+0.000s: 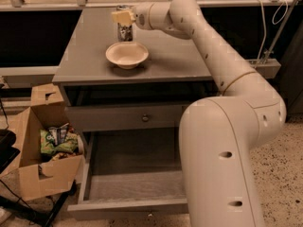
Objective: Pick redbull can from middle drawer and place on counter
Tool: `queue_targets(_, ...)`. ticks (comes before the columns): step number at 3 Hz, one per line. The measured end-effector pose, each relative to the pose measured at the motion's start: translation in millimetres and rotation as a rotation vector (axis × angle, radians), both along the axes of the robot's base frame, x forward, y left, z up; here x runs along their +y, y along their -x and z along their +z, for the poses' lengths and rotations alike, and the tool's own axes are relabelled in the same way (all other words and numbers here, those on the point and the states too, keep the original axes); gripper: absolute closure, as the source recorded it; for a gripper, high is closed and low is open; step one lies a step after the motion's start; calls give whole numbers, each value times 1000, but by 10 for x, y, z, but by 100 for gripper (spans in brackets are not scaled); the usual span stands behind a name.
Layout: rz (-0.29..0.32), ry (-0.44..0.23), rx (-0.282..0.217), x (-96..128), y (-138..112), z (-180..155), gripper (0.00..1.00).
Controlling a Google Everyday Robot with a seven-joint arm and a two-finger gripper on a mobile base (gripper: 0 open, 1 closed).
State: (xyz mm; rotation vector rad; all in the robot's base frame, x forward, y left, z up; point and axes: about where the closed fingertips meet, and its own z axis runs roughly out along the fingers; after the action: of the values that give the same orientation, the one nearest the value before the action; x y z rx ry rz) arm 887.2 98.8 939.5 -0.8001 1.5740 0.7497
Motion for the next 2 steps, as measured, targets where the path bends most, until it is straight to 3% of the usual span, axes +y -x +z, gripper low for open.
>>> queue_targets(1,10,4,12,351,-74,-347,100)
queue_targets(2,9,3,12,362,-79,-326,82)
